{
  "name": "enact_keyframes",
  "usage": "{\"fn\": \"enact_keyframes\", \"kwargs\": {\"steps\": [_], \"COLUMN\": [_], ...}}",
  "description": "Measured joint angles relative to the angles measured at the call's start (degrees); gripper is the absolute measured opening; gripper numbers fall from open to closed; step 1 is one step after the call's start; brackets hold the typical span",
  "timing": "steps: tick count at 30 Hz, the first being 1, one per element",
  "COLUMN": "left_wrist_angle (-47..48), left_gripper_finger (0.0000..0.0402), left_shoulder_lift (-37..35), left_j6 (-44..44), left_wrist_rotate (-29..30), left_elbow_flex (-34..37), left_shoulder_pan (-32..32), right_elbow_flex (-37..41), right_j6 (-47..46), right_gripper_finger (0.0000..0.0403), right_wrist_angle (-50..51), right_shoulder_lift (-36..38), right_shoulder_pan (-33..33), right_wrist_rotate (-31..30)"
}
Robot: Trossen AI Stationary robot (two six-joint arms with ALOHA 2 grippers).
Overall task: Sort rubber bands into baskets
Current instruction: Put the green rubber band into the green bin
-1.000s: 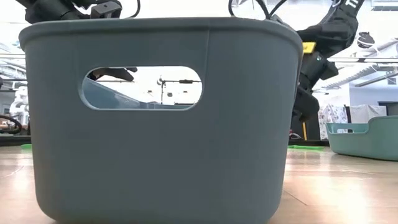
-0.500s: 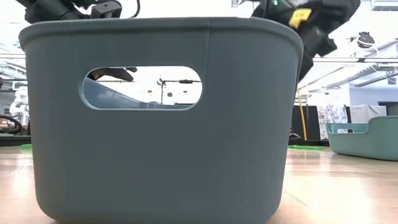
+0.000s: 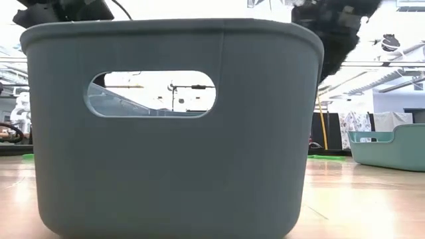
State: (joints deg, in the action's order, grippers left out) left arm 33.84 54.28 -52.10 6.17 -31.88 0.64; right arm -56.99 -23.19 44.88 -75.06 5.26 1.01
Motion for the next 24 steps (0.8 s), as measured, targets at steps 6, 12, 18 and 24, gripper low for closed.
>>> {"fn": "enact_keyframes", "kwargs": {"steps": [6,12,18,24], "left_wrist_angle": [7.0,10.0,15.0,16.4], "left_gripper_finger": [0.0130,0.0130,0.0130,0.0130], "left_shoulder_lift": [0.0,0.0,0.0,0.0], "left_j6": [-3.9,-6.1,-9.1,-9.3], "left_wrist_rotate": [-1.0,-1.3,-1.6,-3.7], "left_elbow_flex": [0.0,0.0,0.0,0.0], "left_shoulder_pan": [0.0,0.0,0.0,0.0], "right_elbow_flex": [0.6,5.3,10.1,12.2], "right_j6": [-8.1,-11.4,-14.1,-15.8], "right_gripper_finger": [0.0000,0.0000,0.0000,0.0000], "right_wrist_angle": [15.6,17.1,17.4,17.3], "right_shoulder_lift": [4.6,6.3,6.3,6.3], "right_shoulder_pan": [0.2,0.2,0.1,0.1], "right_wrist_rotate": [-2.6,-1.0,-0.2,0.7]}}
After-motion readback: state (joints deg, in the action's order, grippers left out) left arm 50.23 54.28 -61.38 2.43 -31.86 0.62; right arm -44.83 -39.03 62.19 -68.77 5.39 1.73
